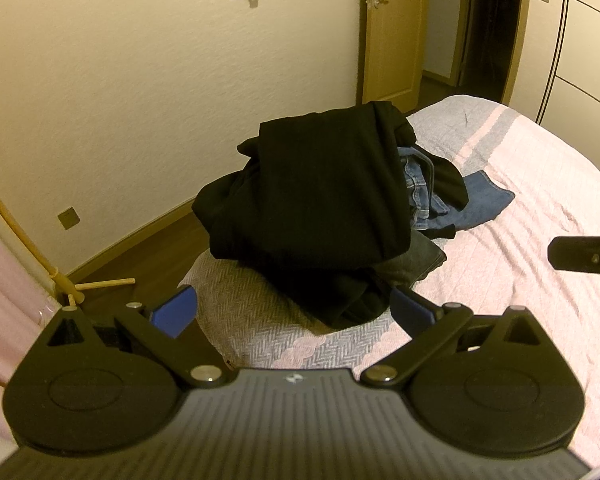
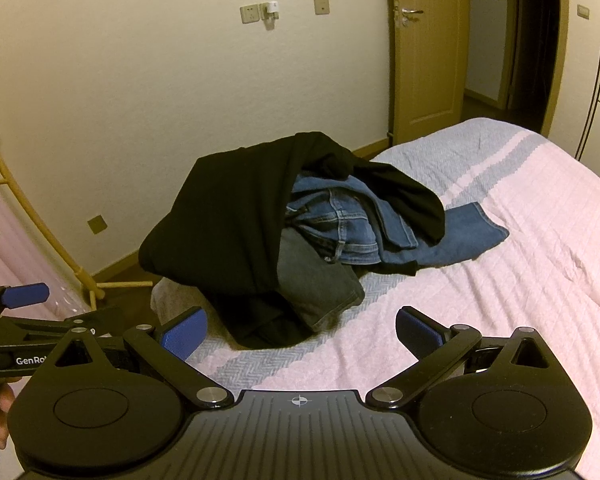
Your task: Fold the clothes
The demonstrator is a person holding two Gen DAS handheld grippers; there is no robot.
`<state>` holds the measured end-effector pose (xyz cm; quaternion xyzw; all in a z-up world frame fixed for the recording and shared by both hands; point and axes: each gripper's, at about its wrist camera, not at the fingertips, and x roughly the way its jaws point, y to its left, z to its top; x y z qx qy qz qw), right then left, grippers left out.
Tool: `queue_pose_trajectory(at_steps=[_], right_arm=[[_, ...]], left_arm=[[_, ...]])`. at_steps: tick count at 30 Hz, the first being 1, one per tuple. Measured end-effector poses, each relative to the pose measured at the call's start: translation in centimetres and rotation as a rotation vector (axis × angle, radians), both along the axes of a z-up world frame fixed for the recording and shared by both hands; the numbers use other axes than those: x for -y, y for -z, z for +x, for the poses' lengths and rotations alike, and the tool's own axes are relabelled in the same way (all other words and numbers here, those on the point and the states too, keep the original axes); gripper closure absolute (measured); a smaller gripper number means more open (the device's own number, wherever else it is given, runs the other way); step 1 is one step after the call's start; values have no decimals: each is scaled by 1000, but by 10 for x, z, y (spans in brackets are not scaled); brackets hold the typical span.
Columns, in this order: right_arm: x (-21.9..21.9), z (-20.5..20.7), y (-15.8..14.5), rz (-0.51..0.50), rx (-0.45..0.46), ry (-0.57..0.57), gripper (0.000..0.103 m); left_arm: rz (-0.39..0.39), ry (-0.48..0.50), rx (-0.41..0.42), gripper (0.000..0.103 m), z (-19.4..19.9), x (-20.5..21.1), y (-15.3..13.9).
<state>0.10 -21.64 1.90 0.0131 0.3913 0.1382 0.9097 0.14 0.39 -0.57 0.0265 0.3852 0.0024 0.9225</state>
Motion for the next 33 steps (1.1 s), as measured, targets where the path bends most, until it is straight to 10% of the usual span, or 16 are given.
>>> queue_pose_trajectory(at_steps=[21, 33], right_arm=[[16, 13, 7, 7, 73, -41, 0], [-13, 124, 18, 72, 63, -38, 0]], left_arm=[[10, -52, 1, 2, 8, 5, 6], [18, 152, -4, 2, 145, -46, 29]])
